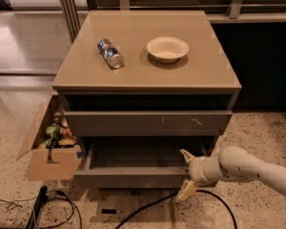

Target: Open middle drawer

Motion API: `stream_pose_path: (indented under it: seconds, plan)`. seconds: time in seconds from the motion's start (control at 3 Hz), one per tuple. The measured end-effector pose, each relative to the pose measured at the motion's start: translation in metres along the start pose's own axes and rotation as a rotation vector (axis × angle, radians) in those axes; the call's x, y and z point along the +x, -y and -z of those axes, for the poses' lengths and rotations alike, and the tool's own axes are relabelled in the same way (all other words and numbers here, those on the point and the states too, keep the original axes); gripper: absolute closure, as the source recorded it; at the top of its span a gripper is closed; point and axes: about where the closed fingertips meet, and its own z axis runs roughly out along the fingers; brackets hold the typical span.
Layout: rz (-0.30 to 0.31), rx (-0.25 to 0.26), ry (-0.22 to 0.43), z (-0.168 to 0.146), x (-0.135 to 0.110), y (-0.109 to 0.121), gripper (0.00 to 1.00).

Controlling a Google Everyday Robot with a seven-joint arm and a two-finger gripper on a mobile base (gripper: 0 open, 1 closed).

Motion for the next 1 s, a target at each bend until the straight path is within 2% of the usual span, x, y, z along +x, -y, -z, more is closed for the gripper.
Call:
stream_pose_path:
  seconds: [0.33,0.67,1.0]
  plan:
    - [0.008,-0.043,0.081,-0.0184,0.0218,-0.0372,0.09]
    - [0.006,-0.047,0.084,-0.021,0.0229,-0.0392,0.0]
    - [0.006,-0.047,0.084,-0.021,0.0228,-0.0392,0.02]
